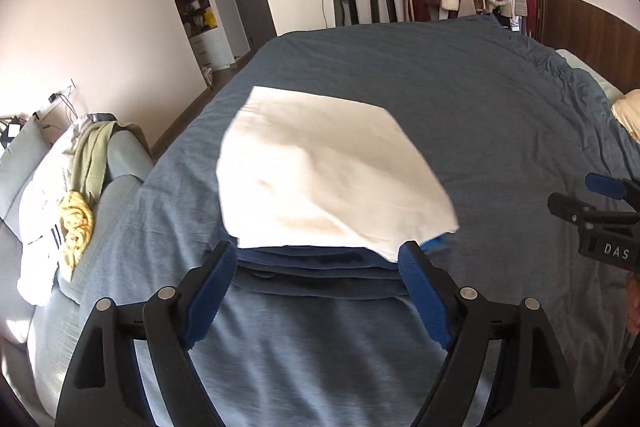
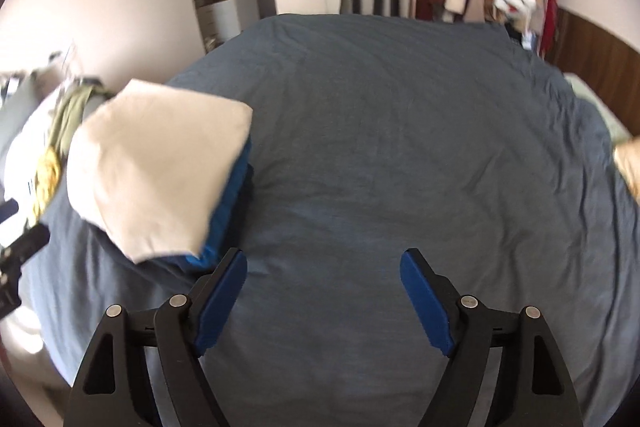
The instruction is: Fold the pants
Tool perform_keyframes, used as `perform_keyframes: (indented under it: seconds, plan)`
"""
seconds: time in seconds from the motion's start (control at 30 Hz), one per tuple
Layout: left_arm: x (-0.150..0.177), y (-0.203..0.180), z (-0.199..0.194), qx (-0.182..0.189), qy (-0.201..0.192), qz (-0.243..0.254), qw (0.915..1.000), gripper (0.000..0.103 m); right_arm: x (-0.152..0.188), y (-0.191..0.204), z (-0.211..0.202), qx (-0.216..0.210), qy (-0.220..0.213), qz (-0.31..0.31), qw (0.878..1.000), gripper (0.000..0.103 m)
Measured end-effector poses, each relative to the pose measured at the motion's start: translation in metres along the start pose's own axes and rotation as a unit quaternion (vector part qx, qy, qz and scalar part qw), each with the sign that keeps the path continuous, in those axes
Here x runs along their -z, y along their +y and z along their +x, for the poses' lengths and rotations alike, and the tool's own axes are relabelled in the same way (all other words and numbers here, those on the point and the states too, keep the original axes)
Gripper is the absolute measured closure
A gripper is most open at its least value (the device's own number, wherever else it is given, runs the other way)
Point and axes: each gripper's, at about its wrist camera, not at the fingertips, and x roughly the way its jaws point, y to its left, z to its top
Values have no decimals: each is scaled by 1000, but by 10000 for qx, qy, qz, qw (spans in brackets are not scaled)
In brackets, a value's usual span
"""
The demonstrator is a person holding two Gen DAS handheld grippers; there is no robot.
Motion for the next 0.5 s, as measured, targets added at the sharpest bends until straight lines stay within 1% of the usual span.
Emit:
perform_keyframes:
  seconds: [0.07, 0.17, 0.27, 0.37, 0.5]
  plan:
    - [5, -12, -1, 108, -131, -57, 9998, 13, 7, -8, -5, -59, -70, -125, 9999, 23]
    - [13, -28, -1, 206, -346, -68, 9992, 11, 19, -20, -11, -116, -298, -184, 9993, 23]
    - [24, -40, -1, 168, -587, -36, 9981, 9, 38, -29, -19, -81, -581, -182, 9981, 23]
    - [36, -52, -2, 61, -794, -20, 9968, 8, 54, -40, -19, -119, -770, -51, 9969, 23]
    - [52, -57, -7, 44, -873, -176, 9960, 7, 75, -50, -17, -164, -939, 91, 9954, 23]
